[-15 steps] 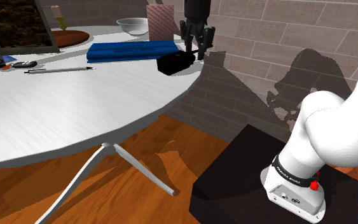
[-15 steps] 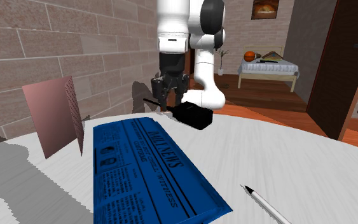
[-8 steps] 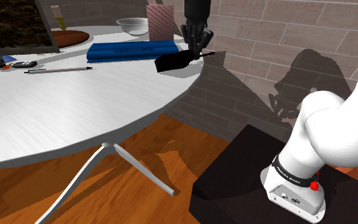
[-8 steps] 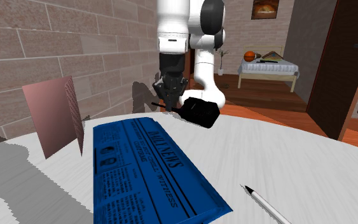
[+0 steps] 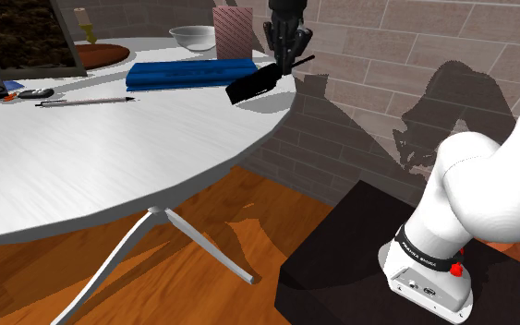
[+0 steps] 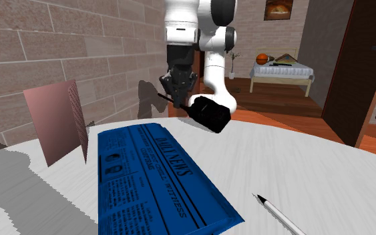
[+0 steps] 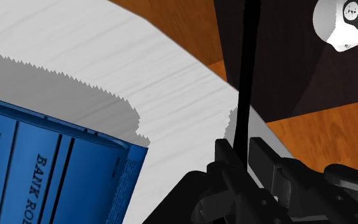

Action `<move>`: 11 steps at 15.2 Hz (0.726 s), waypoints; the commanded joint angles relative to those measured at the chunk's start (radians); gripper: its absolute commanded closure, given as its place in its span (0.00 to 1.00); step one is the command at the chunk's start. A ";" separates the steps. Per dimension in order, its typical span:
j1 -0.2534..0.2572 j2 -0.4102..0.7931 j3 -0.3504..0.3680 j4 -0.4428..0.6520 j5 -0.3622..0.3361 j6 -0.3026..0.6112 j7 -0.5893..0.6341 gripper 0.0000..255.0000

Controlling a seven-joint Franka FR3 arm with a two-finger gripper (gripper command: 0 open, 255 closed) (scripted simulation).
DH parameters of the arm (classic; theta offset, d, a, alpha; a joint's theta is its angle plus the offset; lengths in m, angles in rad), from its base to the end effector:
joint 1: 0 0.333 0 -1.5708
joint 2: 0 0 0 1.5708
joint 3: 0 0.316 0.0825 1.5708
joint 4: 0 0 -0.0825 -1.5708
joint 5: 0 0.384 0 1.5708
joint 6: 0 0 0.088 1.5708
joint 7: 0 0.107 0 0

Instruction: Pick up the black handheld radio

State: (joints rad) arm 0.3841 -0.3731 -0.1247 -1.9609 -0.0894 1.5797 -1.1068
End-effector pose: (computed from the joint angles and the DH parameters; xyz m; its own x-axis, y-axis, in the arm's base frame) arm 0.4254 0.0932 0.6241 0.1934 0.9801 -0.0442 0.9811 -0.1931 0.0101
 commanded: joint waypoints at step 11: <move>0.002 0.043 0.002 0.177 0.005 -0.134 -0.009 1.00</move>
